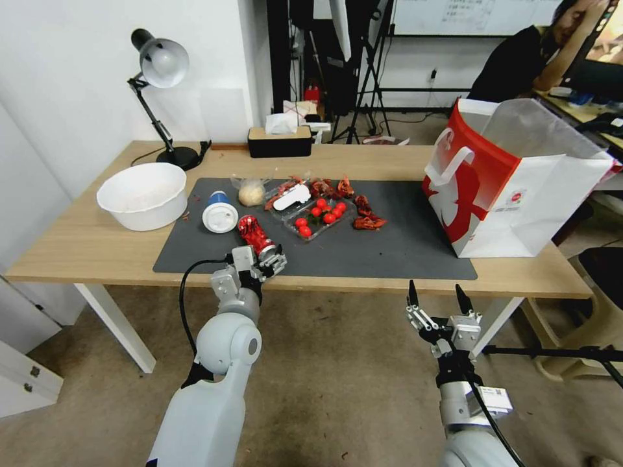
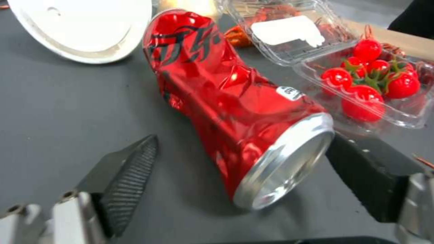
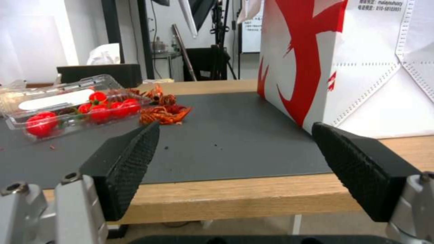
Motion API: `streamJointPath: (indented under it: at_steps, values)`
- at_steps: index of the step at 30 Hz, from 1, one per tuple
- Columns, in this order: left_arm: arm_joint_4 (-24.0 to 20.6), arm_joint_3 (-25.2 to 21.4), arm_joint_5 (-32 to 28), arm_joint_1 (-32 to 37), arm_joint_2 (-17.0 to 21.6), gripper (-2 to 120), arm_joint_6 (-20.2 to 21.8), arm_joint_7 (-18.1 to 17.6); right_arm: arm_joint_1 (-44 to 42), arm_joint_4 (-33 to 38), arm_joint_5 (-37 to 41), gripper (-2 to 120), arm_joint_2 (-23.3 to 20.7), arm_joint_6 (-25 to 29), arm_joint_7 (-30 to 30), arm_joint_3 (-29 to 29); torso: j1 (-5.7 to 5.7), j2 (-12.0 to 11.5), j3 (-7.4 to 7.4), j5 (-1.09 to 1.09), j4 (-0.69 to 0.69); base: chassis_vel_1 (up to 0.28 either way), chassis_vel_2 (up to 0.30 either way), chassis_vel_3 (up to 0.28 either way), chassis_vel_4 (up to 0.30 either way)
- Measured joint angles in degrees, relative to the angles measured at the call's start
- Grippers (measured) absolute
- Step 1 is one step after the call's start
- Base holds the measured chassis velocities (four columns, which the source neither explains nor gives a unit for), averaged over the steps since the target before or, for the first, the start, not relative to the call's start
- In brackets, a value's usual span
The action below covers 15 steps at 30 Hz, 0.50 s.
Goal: Pick up the trash from the table and place it into the takeout bag.
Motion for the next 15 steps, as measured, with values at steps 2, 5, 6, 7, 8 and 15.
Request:
streamJointPath:
  at_steps: [2, 5, 6, 7, 8, 15]
  values:
    - [0.15, -0.03, 0.13, -0.07, 0.01, 85, -0.08, 0.00, -0.01, 0.00, -0.03, 87, 0.05, 0.02, 0.01, 0.00, 0.00, 0.00, 0.00, 0.00, 0.00, 0.000, 0.000, 0.000, 0.000]
    - [0.37, -0.15, 0.80, -0.13, 0.16, 81, -0.29, 0.00, -0.04, 0.00, -0.10, 86, 0.16, 0.11, 0.03, 0.00, 0.00, 0.00, 0.00, 0.00, 0.00, 0.000, 0.000, 0.000, 0.000]
    - [0.49, -0.26, 1.01, -0.15, 0.26, 76, -0.44, 0.01, -0.04, -0.02, -0.13, 86, 0.24, 0.14, 0.04, -0.04, 0.00, 0.00, 0.00, 0.00, 0.00, 0.000, 0.000, 0.000, 0.000]
    - [0.49, -0.26, 1.01, -0.15, 0.26, 76, -0.44, 0.01, -0.04, -0.02, -0.13, 86, 0.24, 0.14, 0.04, -0.04, 0.00, 0.00, 0.00, 0.00, 0.00, 0.000, 0.000, 0.000, 0.000]
    - [0.52, -0.29, 1.07, -0.16, 0.29, 74, -0.48, 0.02, -0.04, -0.04, -0.15, 86, 0.27, 0.14, 0.04, -0.05, 0.00, 0.00, 0.00, 0.00, 0.00, 0.000, 0.000, 0.000, 0.000]
    - [0.79, -0.71, 1.49, -0.19, 0.72, 72, -0.93, 0.10, 0.00, -0.20, -0.34, 85, 0.51, 0.25, 0.04, -0.11, 0.00, 0.00, 0.00, 0.00, 0.00, 0.000, 0.000, 0.000, 0.000]
